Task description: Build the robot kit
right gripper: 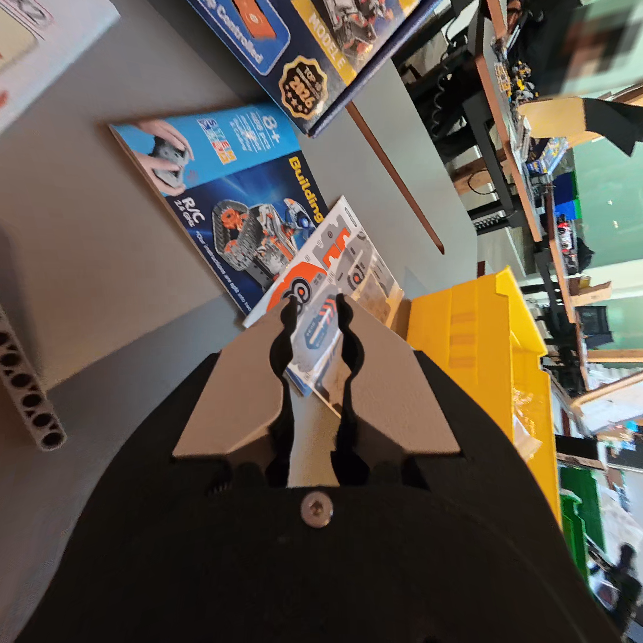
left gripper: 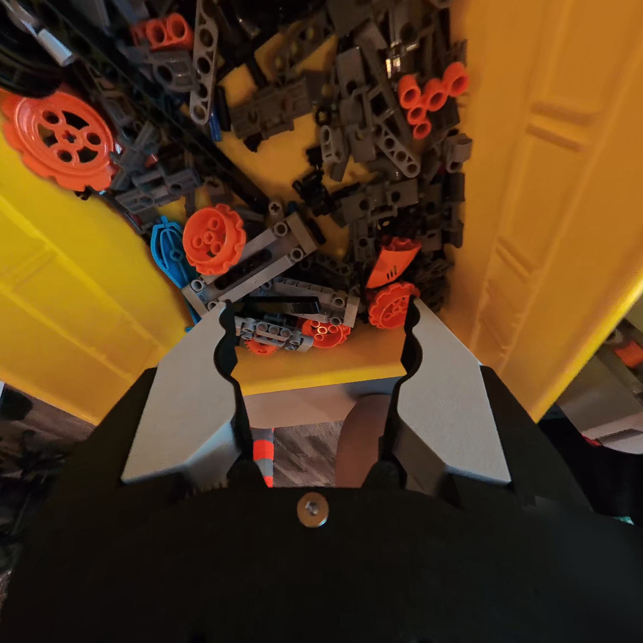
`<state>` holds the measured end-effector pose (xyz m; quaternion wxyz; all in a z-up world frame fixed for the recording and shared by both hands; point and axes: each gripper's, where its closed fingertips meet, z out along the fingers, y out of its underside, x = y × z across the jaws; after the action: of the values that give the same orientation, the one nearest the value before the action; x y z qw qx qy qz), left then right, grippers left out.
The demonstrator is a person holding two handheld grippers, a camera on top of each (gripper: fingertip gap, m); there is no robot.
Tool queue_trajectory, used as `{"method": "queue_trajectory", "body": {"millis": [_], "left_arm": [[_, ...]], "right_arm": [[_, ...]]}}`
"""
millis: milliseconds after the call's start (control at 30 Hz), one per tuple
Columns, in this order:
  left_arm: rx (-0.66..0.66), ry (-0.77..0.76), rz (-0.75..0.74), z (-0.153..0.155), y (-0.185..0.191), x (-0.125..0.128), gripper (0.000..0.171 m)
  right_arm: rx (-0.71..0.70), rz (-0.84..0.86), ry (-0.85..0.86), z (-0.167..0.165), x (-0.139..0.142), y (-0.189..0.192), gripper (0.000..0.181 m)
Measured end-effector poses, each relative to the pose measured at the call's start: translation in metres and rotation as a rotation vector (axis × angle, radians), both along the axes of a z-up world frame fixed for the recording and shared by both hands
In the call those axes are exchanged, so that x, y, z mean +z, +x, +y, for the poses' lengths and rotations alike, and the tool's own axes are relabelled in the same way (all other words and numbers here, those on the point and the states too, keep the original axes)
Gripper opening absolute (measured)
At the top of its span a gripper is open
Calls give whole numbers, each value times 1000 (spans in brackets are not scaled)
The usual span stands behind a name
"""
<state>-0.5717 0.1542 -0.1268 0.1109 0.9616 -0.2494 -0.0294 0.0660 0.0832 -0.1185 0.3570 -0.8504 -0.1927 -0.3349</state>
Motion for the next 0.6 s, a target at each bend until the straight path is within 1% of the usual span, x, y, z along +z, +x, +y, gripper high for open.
{"method": "queue_trajectory", "body": {"millis": [133, 267, 433, 533, 600], "left_arm": [[38, -47, 54, -2, -9, -9, 104], [32, -104, 69, -7, -8, -18, 111], [25, -127, 170, -3, -17, -27, 115], [25, -145, 185, -2, -17, -28, 116], [-2, -136, 172, 0, -15, -27, 109]], "right_arm": [[-16, -11, 14, -1, 4, 3, 22], [-6, -19, 5, -1, 3, 1, 21], [5, 3, 1, 0, 0, 0, 21], [16, 42, 13, -1, 0, -1, 21], [18, 70, 19, -1, -1, -1, 20]]}}
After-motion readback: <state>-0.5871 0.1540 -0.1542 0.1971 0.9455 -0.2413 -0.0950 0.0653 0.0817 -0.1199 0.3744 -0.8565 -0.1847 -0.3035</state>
